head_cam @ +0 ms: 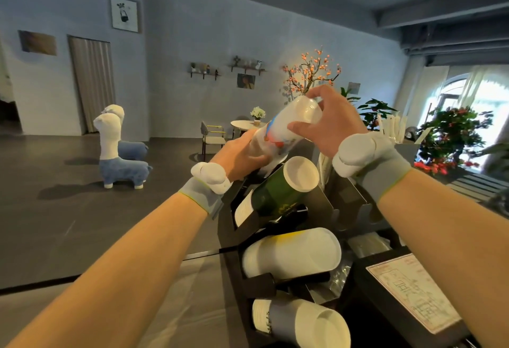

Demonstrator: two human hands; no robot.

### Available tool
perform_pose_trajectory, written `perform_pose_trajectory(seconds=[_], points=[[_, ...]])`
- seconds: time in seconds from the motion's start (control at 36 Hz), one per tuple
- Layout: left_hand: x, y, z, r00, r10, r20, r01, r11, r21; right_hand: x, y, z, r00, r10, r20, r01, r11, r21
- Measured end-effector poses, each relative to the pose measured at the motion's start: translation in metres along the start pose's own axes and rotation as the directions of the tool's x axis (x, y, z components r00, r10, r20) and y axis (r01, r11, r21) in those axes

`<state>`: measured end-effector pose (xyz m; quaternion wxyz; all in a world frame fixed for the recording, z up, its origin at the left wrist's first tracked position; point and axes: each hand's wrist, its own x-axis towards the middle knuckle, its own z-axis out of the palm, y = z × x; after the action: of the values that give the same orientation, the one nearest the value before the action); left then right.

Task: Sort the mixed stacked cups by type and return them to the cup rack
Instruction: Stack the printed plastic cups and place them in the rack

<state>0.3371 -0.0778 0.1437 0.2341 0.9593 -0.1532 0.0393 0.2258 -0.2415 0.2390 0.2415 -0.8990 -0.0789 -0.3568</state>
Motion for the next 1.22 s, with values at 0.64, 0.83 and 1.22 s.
perform_pose_trajectory(seconds=[0.64, 0.83, 1.22], points=[[-0.034, -0.005, -0.005, 0.958, 0.105, -0.268, -0.164, 0.964, -0.208, 0.006, -0.011, 0.043, 0.968, 0.056, 0.247, -0.013, 0.985, -0.174], [-0.052, -0.006, -0.011, 0.959, 0.081, -0.272, -0.139, 0.969, -0.204, -0.012, -0.021, 0.027, 0.986, 0.051, 0.159, -0.029, 0.990, -0.138], [-0.189, -0.035, -0.031, 0.973, 0.100, -0.208, -0.144, 0.968, -0.207, -0.104, -0.059, 0.004, 0.850, -0.258, 0.459, 0.242, 0.966, 0.096]])
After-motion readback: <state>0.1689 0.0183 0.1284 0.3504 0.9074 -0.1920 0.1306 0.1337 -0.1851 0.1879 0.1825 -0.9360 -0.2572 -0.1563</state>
